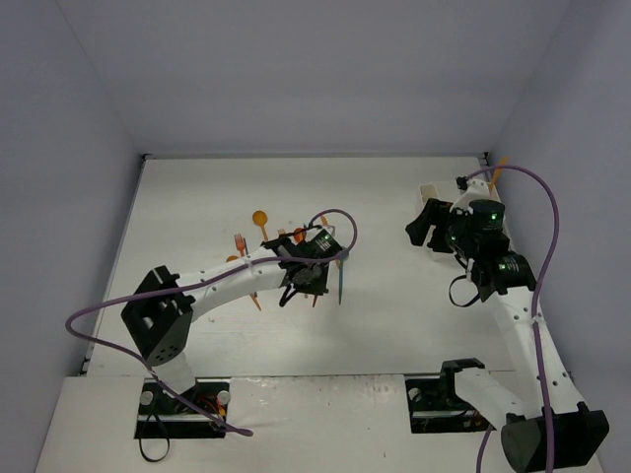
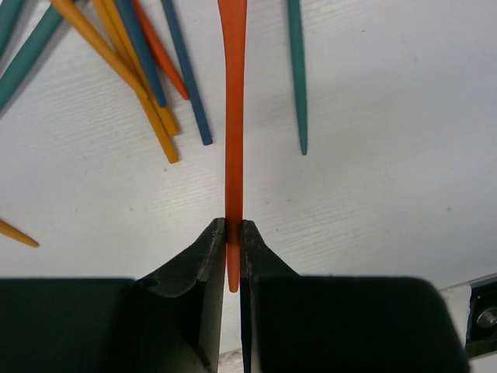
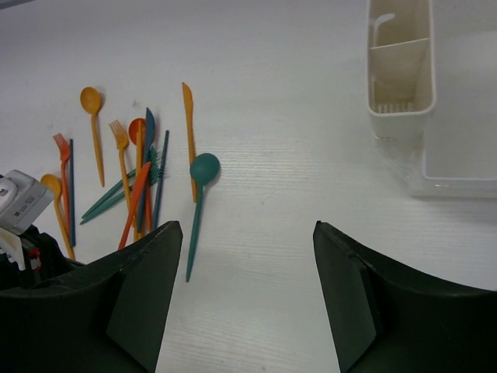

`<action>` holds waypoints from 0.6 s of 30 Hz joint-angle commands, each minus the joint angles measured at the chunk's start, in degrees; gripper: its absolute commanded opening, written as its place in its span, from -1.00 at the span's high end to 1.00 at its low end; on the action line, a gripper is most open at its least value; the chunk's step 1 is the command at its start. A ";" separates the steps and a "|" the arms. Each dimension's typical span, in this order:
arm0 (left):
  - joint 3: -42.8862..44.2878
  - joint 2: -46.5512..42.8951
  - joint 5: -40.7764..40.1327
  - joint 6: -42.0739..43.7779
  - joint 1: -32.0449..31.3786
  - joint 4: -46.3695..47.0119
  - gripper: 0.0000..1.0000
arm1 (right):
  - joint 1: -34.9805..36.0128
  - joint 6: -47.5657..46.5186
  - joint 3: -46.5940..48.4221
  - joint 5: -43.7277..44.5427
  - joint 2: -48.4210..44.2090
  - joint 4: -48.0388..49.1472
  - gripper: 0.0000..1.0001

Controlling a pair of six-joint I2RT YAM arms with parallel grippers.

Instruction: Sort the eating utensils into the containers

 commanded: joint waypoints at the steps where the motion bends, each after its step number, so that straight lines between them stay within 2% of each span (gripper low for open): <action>1: -2.14 -7.50 1.65 7.84 -0.10 11.07 1.00 | 2.48 1.51 5.50 -6.81 2.96 3.07 -0.33; 9: -7.47 -16.77 6.78 17.92 -0.73 30.59 1.00 | 8.90 7.36 12.93 -10.22 9.80 3.67 -0.34; 18: -7.64 -19.86 8.07 21.77 -1.39 38.39 1.00 | 15.04 10.70 17.58 -10.06 15.85 5.27 -0.34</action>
